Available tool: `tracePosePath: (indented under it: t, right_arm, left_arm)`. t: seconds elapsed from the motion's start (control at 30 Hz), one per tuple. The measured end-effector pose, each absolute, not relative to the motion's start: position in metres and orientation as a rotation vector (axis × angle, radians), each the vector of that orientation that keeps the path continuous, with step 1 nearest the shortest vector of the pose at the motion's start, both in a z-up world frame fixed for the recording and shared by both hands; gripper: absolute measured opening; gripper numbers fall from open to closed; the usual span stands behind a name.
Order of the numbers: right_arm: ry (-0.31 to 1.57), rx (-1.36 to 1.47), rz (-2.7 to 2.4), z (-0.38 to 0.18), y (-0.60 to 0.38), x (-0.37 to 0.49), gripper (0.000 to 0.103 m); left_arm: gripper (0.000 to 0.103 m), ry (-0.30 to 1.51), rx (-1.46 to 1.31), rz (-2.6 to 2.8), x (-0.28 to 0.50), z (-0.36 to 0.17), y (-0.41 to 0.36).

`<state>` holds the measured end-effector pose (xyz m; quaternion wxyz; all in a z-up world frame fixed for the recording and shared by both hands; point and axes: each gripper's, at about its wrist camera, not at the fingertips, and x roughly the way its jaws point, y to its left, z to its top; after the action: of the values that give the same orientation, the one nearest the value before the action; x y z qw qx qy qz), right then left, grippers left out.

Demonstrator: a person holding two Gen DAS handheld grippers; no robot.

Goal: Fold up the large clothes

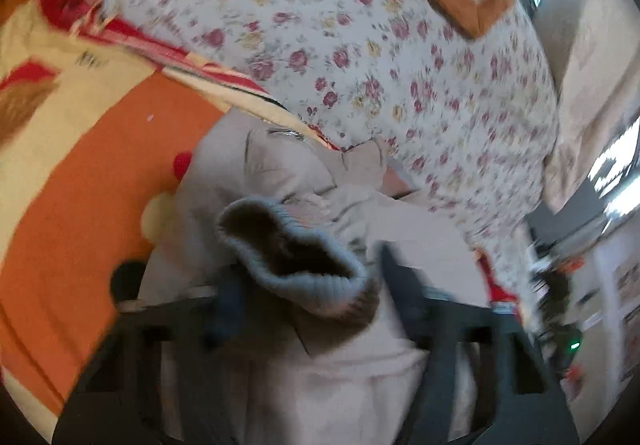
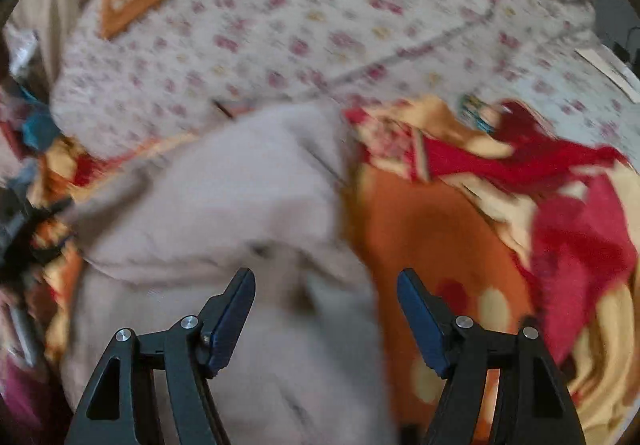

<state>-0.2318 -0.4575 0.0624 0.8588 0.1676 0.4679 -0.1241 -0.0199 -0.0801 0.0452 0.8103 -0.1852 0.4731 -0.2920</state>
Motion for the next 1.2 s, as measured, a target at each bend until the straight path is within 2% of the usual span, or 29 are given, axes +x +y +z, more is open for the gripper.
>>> tracePosePath:
  t: [0.03, 0.1, 0.23, 0.27, 0.33, 0.4, 0.43, 0.5, 0.6, 0.73, 0.77, 0.83, 0.87, 0.9, 1.0, 1.2]
  right_arm:
    - [0.995, 0.33, -0.267, 0.057, -0.456, -0.232, 0.071]
    - [0.986, 0.294, -0.261, 0.054, -0.45, -0.227, 0.071]
    - [0.955, 0.132, -0.315, 0.051, -0.437, -0.206, 0.068]
    - [0.944, 0.073, -0.351, 0.049, -0.434, -0.196, 0.063]
    - [0.92, 0.05, -0.379, 0.045, -0.436, -0.184, 0.032]
    - [0.89, 0.147, -0.396, 0.047, -0.449, -0.182, 0.017]
    - [0.873, 0.187, -0.419, 0.049, -0.457, -0.186, 0.012]
    - [0.859, 0.234, -0.454, 0.051, -0.464, -0.2, 0.01]
    - [0.919, 0.324, -0.453, 0.034, -0.474, -0.222, 0.01]
    - [0.959, 0.425, -0.407, 0.025, -0.479, -0.238, 0.01]
    - [0.943, 0.451, -0.403, 0.032, -0.482, -0.242, 0.01]
    - [0.903, 0.494, -0.415, 0.05, -0.488, -0.25, 0.011]
    - [0.884, 0.506, -0.413, 0.058, -0.49, -0.251, 0.013]
    - [0.869, 0.512, -0.4, 0.066, -0.491, -0.251, 0.021]
    - [0.843, 0.505, -0.344, 0.078, -0.479, -0.239, 0.058]
    - [0.882, 0.416, -0.288, 0.066, -0.451, -0.184, 0.061]
  left_arm:
    - [0.031, 1.004, -0.391, -0.63, -0.018, 0.047, -0.083]
    - [0.028, 0.975, -0.43, -0.643, -0.015, 0.052, -0.08]
    - [0.028, 0.895, -0.489, -0.696, -0.013, 0.069, -0.071]
    - [0.028, 0.888, -0.48, -0.7, -0.012, 0.071, -0.072]
    - [0.028, 0.898, -0.47, -0.708, -0.01, 0.069, -0.076]
    - [0.028, 0.922, -0.454, -0.705, -0.009, 0.064, -0.081]
    - [0.028, 0.929, -0.44, -0.697, -0.01, 0.063, -0.084]
    - [0.028, 0.956, -0.363, -0.632, -0.009, 0.056, -0.09]
    - [0.028, 1.047, -0.289, -0.511, 0.0, 0.029, -0.096]
    - [0.03, 1.106, -0.376, -0.481, 0.005, 0.016, -0.082]
    - [0.032, 1.104, -0.395, -0.485, 0.004, 0.02, -0.078]
    - [0.054, 1.076, -0.398, -0.462, 0.001, 0.031, -0.071]
    - [0.059, 1.031, -0.388, -0.435, -0.004, 0.041, -0.066]
    - [0.066, 0.998, -0.382, -0.422, -0.007, 0.048, -0.064]
    - [0.069, 0.908, -0.344, -0.406, -0.018, 0.065, -0.063]
    - [0.07, 0.854, -0.223, -0.435, -0.026, 0.067, -0.088]
